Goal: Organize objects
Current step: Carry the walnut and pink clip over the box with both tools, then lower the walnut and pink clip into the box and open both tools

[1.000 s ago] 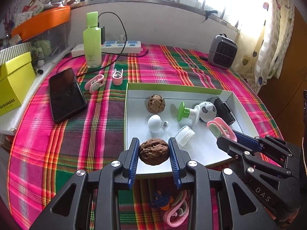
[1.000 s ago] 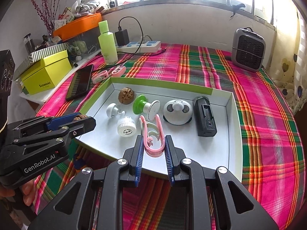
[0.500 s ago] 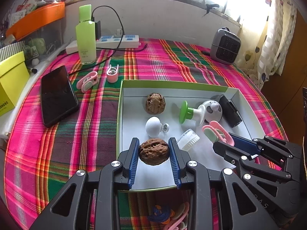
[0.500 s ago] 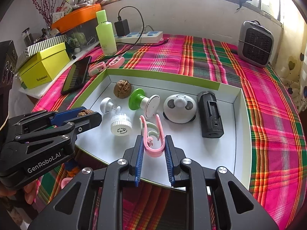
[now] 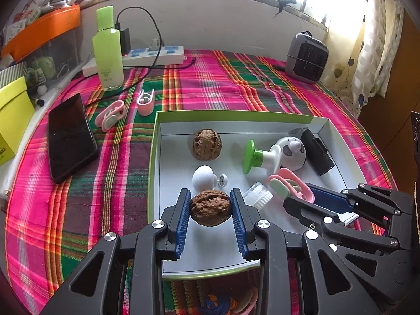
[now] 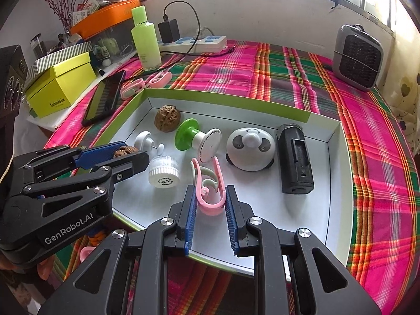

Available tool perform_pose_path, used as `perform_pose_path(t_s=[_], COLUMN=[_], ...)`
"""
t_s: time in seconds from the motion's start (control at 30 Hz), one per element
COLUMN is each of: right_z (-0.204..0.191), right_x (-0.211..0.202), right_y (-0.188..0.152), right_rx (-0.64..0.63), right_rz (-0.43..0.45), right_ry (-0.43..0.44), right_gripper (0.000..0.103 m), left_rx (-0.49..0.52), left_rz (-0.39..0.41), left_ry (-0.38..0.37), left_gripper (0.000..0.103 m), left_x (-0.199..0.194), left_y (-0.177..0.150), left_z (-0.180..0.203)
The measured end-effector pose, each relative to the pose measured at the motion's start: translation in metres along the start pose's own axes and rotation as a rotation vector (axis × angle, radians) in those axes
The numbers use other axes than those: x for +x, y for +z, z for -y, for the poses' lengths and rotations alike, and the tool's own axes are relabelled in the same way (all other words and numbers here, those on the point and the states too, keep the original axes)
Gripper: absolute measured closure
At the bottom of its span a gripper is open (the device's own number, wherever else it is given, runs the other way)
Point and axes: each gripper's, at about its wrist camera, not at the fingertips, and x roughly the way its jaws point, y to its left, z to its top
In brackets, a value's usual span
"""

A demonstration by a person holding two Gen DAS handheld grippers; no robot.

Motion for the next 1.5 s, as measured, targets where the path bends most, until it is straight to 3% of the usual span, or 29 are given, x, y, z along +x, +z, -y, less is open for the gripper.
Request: perform_pose_path(t_s=[1.5], right_z=[0.001], right_x=[0.0016], right_y=[-0.0006], right_rx=[-0.006], right_rz=[0.016], right_ry=[0.001], right_gripper=[0.08], left_rx=[0.047], left_rz=[-0.015], left_ry=[0.041], left_gripper=[0.072], left_x=[0.0072], left_y=[-0.0001], left_z=[0.0081])
